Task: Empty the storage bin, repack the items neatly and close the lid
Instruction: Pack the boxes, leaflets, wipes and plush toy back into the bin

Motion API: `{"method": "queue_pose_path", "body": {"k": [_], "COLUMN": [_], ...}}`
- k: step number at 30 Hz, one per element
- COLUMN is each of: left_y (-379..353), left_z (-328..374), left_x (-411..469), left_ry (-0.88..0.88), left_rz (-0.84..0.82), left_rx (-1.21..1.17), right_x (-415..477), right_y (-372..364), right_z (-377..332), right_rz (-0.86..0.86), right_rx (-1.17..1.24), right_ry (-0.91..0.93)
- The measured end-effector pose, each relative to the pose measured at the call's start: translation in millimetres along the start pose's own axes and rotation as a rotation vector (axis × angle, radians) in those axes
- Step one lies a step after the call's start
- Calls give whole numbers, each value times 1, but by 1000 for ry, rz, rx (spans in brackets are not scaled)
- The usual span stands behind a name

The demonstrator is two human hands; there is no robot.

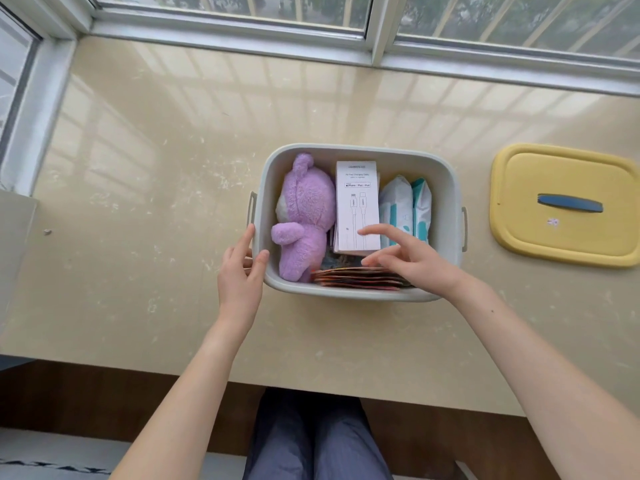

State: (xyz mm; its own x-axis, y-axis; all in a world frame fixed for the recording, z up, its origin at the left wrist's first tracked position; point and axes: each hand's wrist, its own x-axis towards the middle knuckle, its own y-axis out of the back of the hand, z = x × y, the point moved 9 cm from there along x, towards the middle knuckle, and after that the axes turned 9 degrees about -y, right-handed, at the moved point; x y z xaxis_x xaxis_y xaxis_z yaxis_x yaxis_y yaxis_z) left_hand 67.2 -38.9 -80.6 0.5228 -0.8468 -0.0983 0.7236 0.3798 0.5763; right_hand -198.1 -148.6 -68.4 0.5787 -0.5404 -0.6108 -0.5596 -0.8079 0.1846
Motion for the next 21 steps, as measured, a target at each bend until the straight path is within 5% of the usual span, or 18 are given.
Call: {"method": "queue_pose_path", "body": {"k": [10,16,21], "left_y": [-1,19,64], "left_z": [3,37,131], "left_x": [-1,-6,-23], "left_ry": [15,-61,-360], "left_rz": [-26,-117,-111], "left_rx": [5,207,359], "right_x": [11,-35,-115], "right_y": [-16,16,39], "right_z": [20,-28,-95], "right_rz": [62,427,724], "right_rx": [-202,-112,-267], "right_ry": [-68,66,203]}}
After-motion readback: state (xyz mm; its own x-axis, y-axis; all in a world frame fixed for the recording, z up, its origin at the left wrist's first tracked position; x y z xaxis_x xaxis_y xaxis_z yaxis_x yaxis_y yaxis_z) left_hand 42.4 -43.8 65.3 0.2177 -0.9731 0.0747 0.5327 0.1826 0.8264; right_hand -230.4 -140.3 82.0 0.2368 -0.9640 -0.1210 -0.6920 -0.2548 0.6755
